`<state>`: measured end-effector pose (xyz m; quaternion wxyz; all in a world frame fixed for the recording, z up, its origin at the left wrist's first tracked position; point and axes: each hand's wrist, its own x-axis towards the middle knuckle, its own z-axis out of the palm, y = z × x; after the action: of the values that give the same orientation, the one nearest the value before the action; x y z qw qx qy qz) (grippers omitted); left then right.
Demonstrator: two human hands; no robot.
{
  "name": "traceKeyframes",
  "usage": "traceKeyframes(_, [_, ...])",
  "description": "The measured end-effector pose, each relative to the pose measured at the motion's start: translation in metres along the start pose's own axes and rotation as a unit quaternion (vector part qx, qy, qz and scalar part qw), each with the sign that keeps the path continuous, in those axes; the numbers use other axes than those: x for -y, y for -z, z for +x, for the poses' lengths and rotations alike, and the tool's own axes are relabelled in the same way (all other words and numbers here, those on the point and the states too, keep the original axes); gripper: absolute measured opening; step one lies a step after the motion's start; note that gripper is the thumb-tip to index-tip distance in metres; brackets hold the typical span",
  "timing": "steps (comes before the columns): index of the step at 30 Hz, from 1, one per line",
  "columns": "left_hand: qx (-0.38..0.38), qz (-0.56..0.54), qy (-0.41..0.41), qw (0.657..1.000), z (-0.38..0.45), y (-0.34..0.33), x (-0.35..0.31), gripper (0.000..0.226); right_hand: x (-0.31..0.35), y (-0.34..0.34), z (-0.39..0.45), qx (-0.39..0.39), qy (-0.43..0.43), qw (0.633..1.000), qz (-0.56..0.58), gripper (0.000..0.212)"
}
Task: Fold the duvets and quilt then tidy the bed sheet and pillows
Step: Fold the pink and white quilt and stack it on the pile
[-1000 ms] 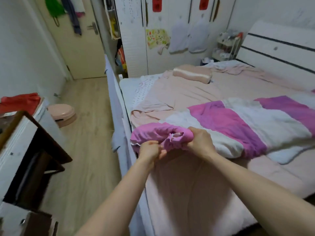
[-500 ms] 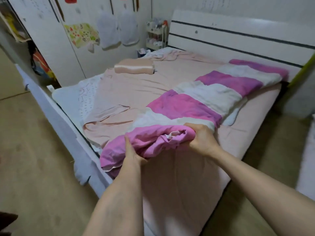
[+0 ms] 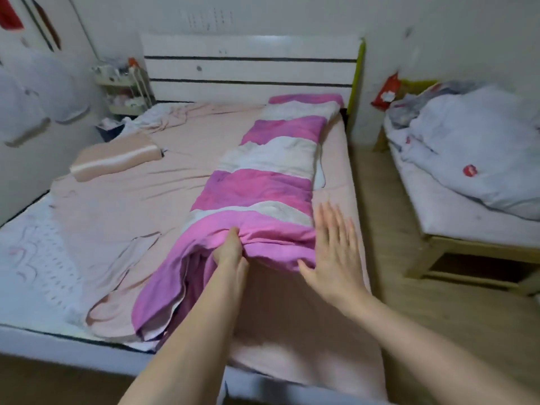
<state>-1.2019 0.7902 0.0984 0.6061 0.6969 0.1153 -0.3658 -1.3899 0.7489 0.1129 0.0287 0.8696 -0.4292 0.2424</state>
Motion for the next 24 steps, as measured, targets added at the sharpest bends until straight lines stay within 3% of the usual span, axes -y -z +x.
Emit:
traceKeyframes(4, [0.071, 0.032, -0.014, 0.997, -0.018, 0.000, -0.027, 0.051, 0.067, -0.024, 0.001, 0.068, 0.020, 0.995, -0.068, 0.132])
traceKeyframes(6, [0.064, 0.022, -0.048, 0.997, -0.025, -0.002, -0.038, 0.058, 0.081, -0.039, 0.019, 0.058, -0.041, 0.994, -0.086, 0.111])
traceKeyframes(8, [0.067, 0.008, -0.023, 0.997, -0.020, -0.008, -0.050, 0.057, 0.099, -0.049, 0.034, 0.038, -0.097, 0.993, -0.051, 0.081])
traceKeyframes(10, [0.060, 0.025, -0.041, 0.997, -0.010, -0.008, -0.063, 0.051, 0.102, -0.040, 0.056, 0.061, -0.139, 0.988, -0.020, 0.075])
traceKeyframes(14, [0.055, 0.075, -0.157, 0.983, 0.012, 0.011, -0.055, 0.056, 0.097, -0.021, 0.110, 0.132, -0.077, 0.988, 0.010, 0.037])
traceKeyframes(17, [0.028, 0.128, -0.181, 0.975, 0.005, 0.027, -0.032, 0.084, 0.118, -0.020, 0.132, 0.131, -0.014, 0.991, 0.005, 0.022])
traceKeyframes(19, [0.000, 0.192, -0.243, 0.951, 0.010, 0.032, -0.018, 0.100, 0.132, -0.024, 0.141, 0.122, 0.006, 0.993, 0.005, 0.022])
traceKeyframes(24, [-0.162, 0.310, -0.409, 0.843, 0.052, 0.045, -0.031, 0.101, 0.155, -0.036, 0.188, 0.059, 0.026, 0.998, -0.014, 0.025])
